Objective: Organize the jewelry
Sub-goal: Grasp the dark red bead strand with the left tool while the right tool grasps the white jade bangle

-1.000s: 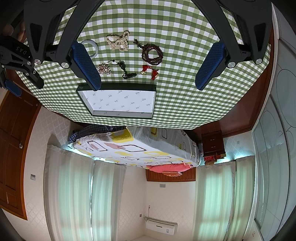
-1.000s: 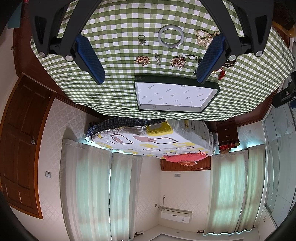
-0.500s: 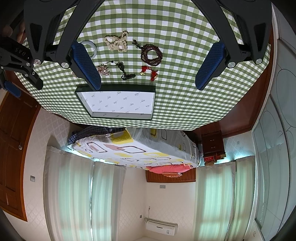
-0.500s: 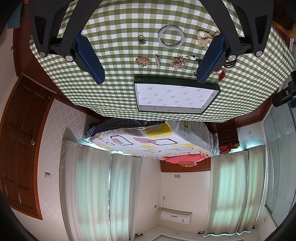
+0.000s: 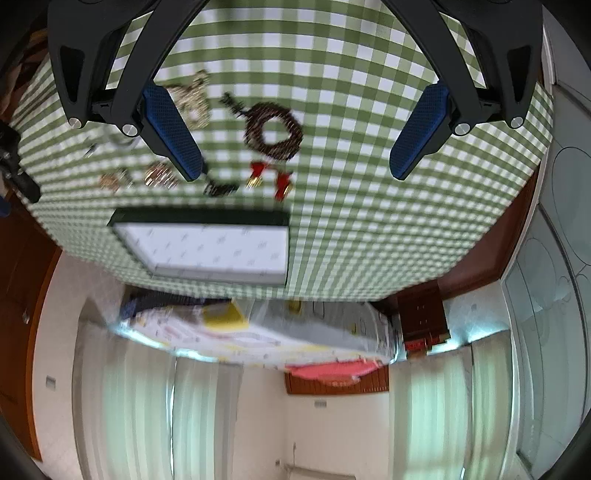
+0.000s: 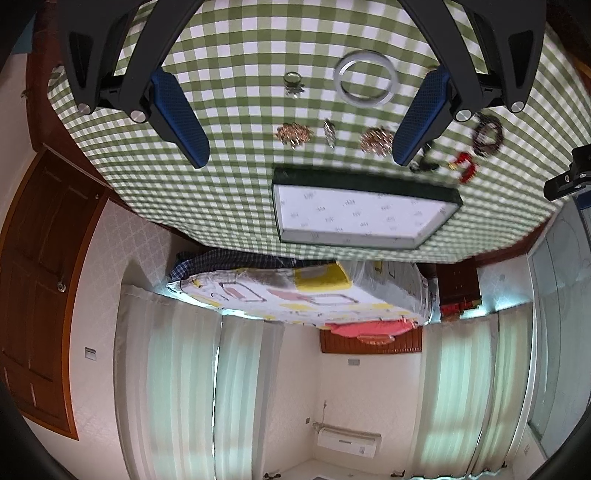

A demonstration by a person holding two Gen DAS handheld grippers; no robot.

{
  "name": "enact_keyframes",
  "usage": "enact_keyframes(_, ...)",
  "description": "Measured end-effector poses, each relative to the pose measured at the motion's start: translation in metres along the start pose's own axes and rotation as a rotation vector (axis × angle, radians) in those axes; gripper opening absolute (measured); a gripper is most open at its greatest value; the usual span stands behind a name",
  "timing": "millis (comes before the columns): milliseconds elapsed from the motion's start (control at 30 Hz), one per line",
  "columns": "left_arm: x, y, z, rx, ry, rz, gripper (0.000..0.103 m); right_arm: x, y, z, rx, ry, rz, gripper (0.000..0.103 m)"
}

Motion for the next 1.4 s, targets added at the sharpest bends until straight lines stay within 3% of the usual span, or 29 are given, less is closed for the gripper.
enact_keyframes(300, -0.043, 0.001, 0.059, -0.024, -0.162, 0.002, 0.097, -0.044, 0.003, 0.047, 0.036, -0.128, 0.028, 0.097)
enact_keyframes(800, -0.058, 0.014, 0.123, -0.012, -0.294, 0.011, 0.093, -0.070, 0.002, 0.080, 0.069, -0.228, 0.048, 0.097)
enact_keyframes(1000, -0.057, 0.013, 0.121, -0.028, -0.275, 0.038, 0.076, -0.071, -0.003, 0.084, 0.088, -0.244, 0.042, 0.097)
enact_keyframes(1167, -0.060, 0.014, 0.110, -0.050, -0.245, 0.054, 0.050, -0.071, -0.013, 0.082, 0.121, -0.244, 0.040, 0.097)
enact_keyframes(1333, -0.064, 0.016, 0.101, -0.078, -0.231, 0.073, 0.028, -0.075, -0.029, 0.079, 0.158, -0.248, 0.013, 0.097)
enact_keyframes(1400, -0.064, 0.016, 0.100, -0.081, -0.230, 0.070, 0.024, -0.076, -0.035, 0.078, 0.173, -0.249, 0.001, 0.097)
Point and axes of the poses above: each gripper's, at about its wrist camera, not at the fingertips, and z roughly the way its jaws point, y to its right, x to its top, the point moved 8 cm from there along z, roughly the way its jaws point, and after that the axes turned 3 degrees about -z, right-handed, at the moved point
